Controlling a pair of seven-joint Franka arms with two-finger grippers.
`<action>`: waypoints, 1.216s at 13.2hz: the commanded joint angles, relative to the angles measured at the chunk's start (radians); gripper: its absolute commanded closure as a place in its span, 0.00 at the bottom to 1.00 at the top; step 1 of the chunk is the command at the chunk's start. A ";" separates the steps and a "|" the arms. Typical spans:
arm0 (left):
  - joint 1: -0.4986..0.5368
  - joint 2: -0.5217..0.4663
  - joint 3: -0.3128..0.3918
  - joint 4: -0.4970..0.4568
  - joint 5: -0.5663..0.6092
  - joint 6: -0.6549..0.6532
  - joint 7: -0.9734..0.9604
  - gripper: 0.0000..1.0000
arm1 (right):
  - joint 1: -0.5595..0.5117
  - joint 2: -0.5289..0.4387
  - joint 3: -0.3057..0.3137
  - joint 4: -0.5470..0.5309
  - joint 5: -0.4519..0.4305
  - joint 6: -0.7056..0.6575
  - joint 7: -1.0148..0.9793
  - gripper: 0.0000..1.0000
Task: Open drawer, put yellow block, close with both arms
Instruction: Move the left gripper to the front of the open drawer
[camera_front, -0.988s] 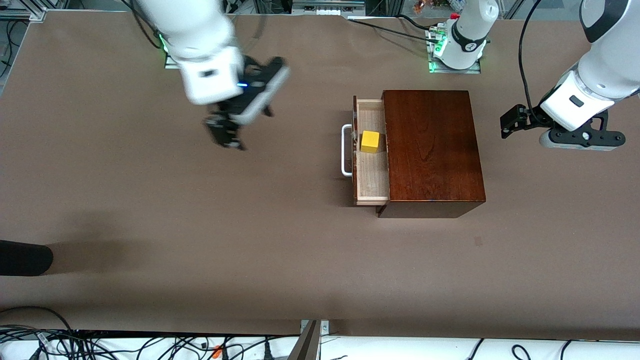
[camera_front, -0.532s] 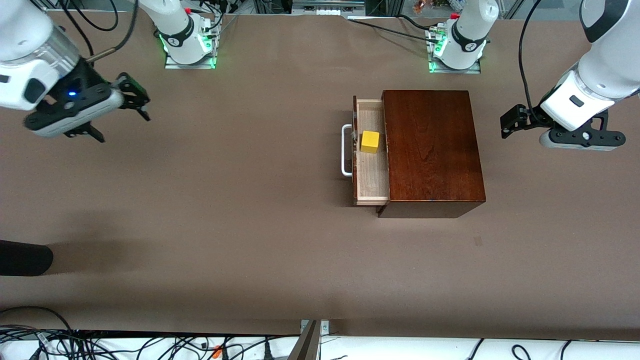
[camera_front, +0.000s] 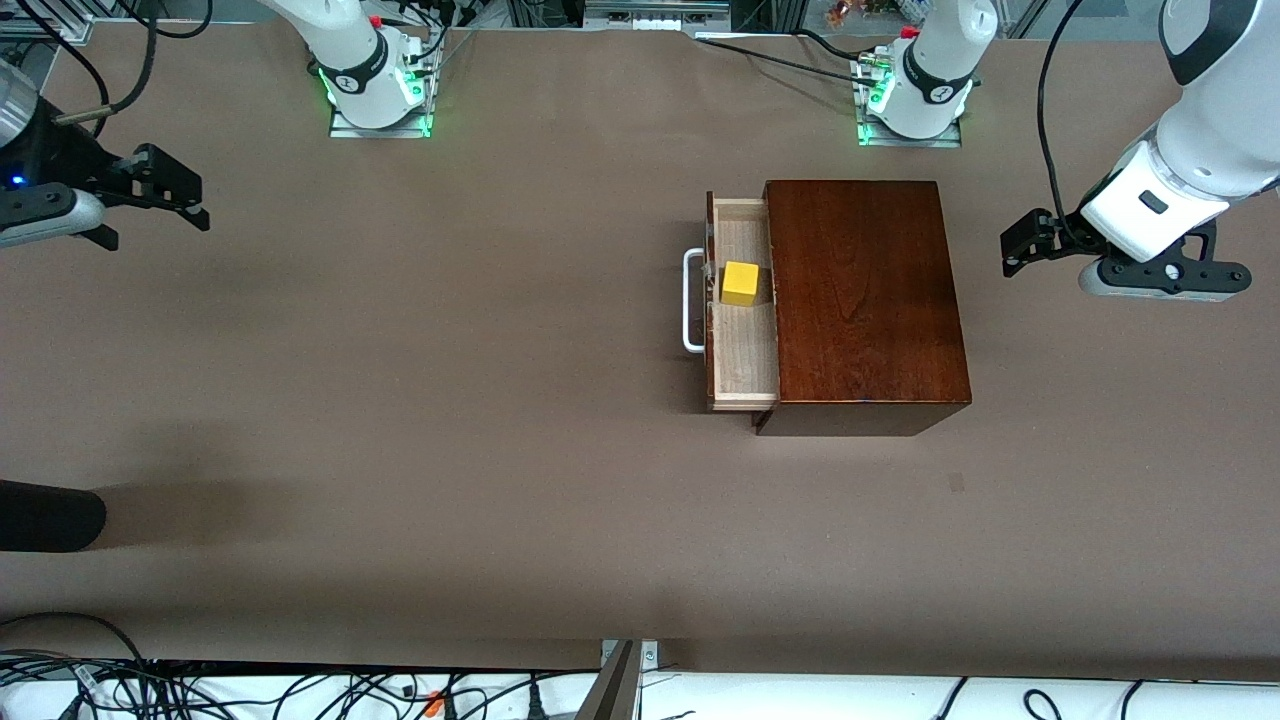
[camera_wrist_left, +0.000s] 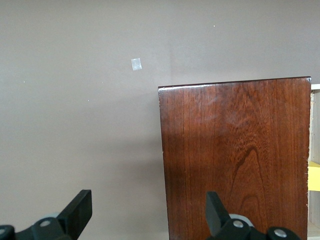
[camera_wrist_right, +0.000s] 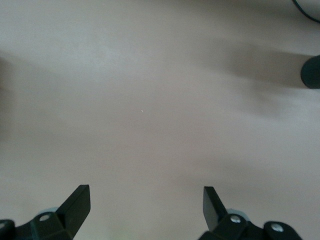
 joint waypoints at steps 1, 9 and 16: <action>0.000 -0.018 -0.005 -0.004 0.031 -0.011 -0.011 0.00 | -0.002 -0.020 0.000 -0.018 0.003 -0.007 0.073 0.00; 0.000 -0.017 -0.007 0.007 0.031 -0.012 -0.009 0.00 | 0.001 0.038 0.005 0.017 -0.009 -0.012 0.114 0.00; -0.001 0.009 -0.005 0.032 0.028 -0.011 0.040 0.00 | 0.007 0.045 0.006 0.027 -0.012 -0.012 0.118 0.00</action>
